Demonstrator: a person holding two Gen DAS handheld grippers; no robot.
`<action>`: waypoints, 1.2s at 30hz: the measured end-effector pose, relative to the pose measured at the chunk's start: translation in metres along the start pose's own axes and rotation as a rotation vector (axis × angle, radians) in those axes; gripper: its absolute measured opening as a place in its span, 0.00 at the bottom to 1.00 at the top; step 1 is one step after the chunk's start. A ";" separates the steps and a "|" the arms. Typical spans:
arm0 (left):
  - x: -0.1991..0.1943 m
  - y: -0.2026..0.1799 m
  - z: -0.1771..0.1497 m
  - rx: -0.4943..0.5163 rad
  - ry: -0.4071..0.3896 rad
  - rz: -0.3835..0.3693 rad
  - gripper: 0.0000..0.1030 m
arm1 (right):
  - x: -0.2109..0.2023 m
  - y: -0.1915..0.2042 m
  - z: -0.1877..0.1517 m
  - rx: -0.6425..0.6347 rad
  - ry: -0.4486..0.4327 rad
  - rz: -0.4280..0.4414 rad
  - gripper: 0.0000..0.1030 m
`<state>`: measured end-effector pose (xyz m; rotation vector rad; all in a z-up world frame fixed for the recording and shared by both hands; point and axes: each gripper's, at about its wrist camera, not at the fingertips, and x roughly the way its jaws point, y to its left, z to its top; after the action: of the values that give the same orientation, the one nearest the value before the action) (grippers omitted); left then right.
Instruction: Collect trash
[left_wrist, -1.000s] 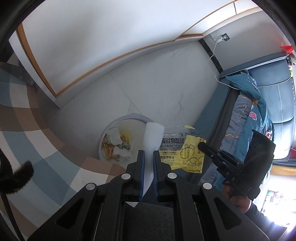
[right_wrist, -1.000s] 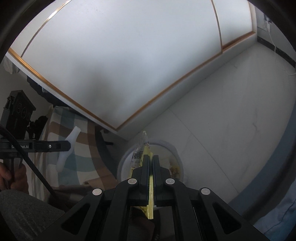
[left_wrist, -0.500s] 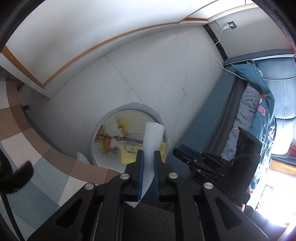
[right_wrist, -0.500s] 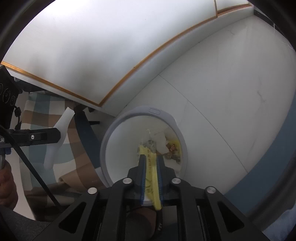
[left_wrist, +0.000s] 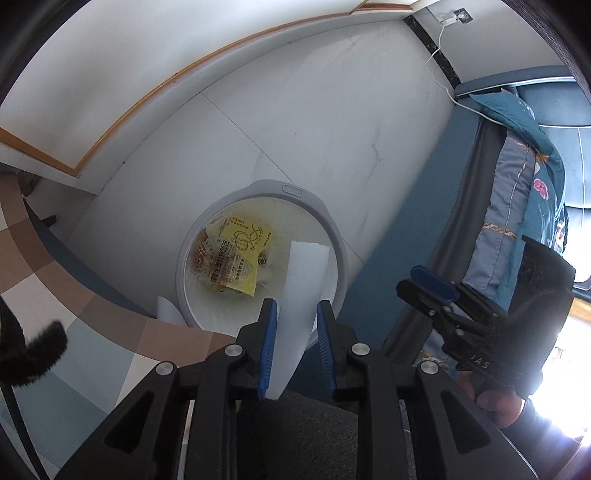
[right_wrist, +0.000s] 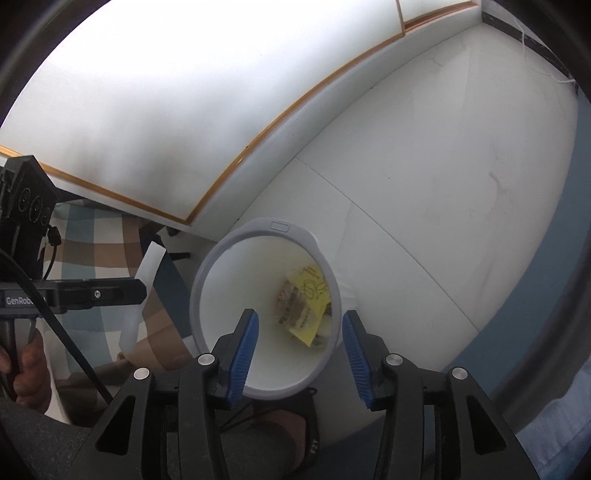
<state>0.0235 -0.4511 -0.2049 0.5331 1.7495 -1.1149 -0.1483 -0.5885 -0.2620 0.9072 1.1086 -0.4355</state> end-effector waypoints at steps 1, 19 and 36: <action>0.001 0.000 -0.001 0.002 0.007 0.003 0.17 | -0.001 0.000 0.000 0.001 -0.002 0.000 0.47; -0.062 0.003 -0.030 -0.053 -0.257 0.230 0.73 | -0.020 0.039 0.001 -0.063 -0.039 0.100 0.83; -0.097 -0.012 -0.054 -0.040 -0.362 0.308 0.74 | -0.046 0.055 0.001 -0.074 -0.071 0.121 0.94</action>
<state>0.0315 -0.3984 -0.1065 0.5191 1.3221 -0.8924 -0.1282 -0.5632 -0.1988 0.8822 0.9925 -0.3226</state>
